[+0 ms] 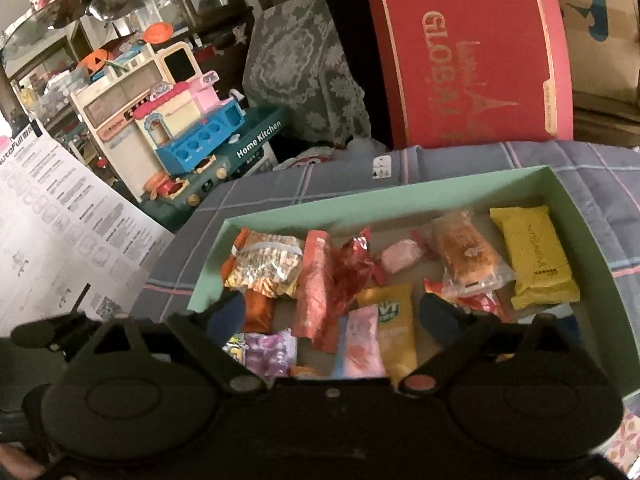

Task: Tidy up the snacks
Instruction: 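Carry the pink candy and yellow packet into the green tray and open both grippers, then grasp the red packet with left gripper while right grasps the white floral packet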

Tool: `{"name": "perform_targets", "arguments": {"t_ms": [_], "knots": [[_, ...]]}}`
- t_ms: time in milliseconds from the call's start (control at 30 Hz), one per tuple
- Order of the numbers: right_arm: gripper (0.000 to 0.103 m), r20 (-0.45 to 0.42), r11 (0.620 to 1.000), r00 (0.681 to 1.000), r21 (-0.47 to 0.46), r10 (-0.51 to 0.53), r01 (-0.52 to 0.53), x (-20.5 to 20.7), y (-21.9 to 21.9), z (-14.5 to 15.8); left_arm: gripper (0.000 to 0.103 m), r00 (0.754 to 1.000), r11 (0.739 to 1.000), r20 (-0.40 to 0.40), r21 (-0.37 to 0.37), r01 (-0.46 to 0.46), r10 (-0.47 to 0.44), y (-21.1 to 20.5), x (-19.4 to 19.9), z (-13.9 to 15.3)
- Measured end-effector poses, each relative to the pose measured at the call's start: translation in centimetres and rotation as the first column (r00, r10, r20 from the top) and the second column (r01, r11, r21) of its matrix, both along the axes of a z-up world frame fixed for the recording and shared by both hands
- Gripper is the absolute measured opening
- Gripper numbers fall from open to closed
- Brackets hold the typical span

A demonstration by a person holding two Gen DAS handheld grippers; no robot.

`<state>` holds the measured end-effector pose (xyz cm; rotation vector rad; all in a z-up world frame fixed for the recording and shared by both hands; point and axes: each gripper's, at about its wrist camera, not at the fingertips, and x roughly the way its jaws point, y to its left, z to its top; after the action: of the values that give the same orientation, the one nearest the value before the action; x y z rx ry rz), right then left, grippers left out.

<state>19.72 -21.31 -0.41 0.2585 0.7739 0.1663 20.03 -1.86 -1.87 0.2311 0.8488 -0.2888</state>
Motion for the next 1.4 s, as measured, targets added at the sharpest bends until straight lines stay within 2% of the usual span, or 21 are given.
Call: {"name": "perform_targets", "arguments": {"t_ms": [33, 300, 667, 933, 1167, 1400], "knots": [[0.103, -0.003, 1.000, 1.000, 0.000, -0.006, 0.006, 0.0, -0.3, -0.1, 0.082, 1.000, 1.000, -0.005, 0.003, 0.012, -0.012, -0.2, -0.1, -0.1], [0.103, -0.041, 0.998, 0.998, 0.018, -0.052, 0.052, -1.9, -2.1, -0.9, 0.096, 1.000, 1.000, -0.009, 0.010, 0.028, -0.028, -1.3, -0.8, -0.2], [0.103, -0.027, 0.996, 0.996, 0.019, -0.085, 0.085, -6.0, -4.1, 0.5, 0.102, 0.998, 0.998, 0.020, 0.003, 0.063, -0.063, -3.6, -3.3, 1.8], [0.103, -0.039, 0.988, 0.987, 0.020, -0.153, 0.154, -10.3, -8.0, 0.3, 0.103, 0.990, 0.990, -0.006, -0.007, 0.138, -0.138, -7.6, -5.8, 1.8], [0.103, -0.081, 0.961, 0.958, 0.023, -0.274, 0.277, -14.5, -14.2, -1.5, 0.103, 0.972, 0.974, -0.053, -0.014, 0.226, -0.227, -12.5, -8.2, 0.3], [0.103, -0.134, 0.920, 0.914, 0.039, -0.383, 0.391, -18.1, -19.7, -4.3, 0.103, 0.953, 0.964, -0.146, -0.072, 0.256, -0.264, -17.5, -9.1, -2.3]]}}
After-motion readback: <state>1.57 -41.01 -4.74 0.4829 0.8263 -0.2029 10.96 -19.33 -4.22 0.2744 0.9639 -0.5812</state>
